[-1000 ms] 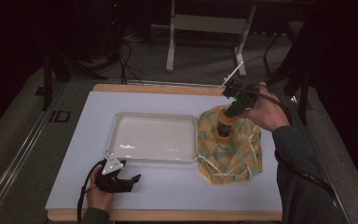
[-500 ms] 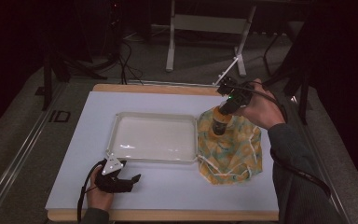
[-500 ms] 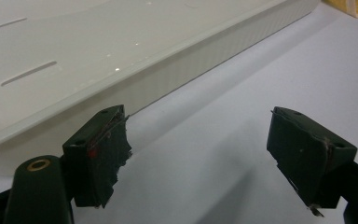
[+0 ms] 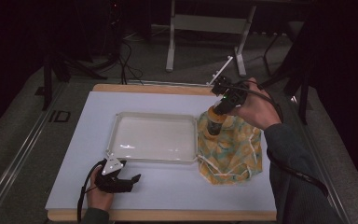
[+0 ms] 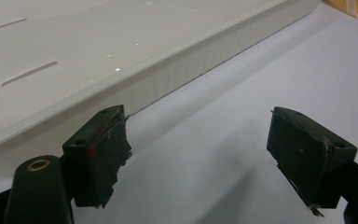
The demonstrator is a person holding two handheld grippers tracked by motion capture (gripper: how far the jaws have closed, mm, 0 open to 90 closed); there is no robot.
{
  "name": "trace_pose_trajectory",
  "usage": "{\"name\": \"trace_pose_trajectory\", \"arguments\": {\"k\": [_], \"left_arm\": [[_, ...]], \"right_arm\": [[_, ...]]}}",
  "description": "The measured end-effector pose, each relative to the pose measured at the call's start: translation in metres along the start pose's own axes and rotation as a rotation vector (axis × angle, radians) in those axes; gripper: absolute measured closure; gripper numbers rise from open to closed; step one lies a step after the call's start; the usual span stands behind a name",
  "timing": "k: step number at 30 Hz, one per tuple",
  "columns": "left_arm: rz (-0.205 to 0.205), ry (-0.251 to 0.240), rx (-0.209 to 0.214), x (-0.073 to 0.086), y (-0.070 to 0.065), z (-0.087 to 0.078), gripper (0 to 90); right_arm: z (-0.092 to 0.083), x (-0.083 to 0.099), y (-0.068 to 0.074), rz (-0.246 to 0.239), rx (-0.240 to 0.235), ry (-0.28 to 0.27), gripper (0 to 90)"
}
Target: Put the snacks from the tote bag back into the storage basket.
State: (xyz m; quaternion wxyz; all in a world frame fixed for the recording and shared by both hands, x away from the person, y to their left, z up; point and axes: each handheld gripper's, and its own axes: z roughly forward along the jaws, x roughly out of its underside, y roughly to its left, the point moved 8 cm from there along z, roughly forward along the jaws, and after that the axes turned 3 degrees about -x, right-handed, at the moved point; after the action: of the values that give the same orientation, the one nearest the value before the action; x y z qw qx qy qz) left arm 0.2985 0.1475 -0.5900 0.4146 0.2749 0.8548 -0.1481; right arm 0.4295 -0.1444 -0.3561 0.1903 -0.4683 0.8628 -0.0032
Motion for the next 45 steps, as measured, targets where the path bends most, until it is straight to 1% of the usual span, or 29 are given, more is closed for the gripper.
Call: {"name": "trace_pose_trajectory", "arguments": {"k": [9, 13, 20, 29, 36, 45], "left_arm": [[-0.006, -0.001, 0.002, 0.0, 0.0, 0.0, 19.5], [-0.007, 0.001, 0.0, 0.0, 0.0, 0.0, 18.7], [-0.004, 0.003, -0.003, 0.0, 0.0, 0.0, 18.0], [-0.003, 0.004, -0.001, 0.0, 0.0, 0.001, 18.0], [-0.002, 0.004, -0.001, 0.0, 0.0, 0.001, 18.1], [0.003, 0.009, -0.001, 0.0, 0.0, 0.001, 18.2]], "right_arm": [[0.001, -0.007, 0.011, -0.031, -0.005, -0.001, 58.6], [0.001, -0.011, 0.017, -0.051, -0.009, -0.006, 58.6], [0.001, -0.017, 0.027, -0.07, -0.018, -0.015, 58.6], [0.002, -0.021, 0.037, -0.094, -0.035, -0.022, 58.6], [0.001, -0.023, 0.043, -0.098, -0.05, -0.031, 58.6], [0.003, -0.025, 0.05, -0.084, -0.054, -0.034, 58.6]]}}
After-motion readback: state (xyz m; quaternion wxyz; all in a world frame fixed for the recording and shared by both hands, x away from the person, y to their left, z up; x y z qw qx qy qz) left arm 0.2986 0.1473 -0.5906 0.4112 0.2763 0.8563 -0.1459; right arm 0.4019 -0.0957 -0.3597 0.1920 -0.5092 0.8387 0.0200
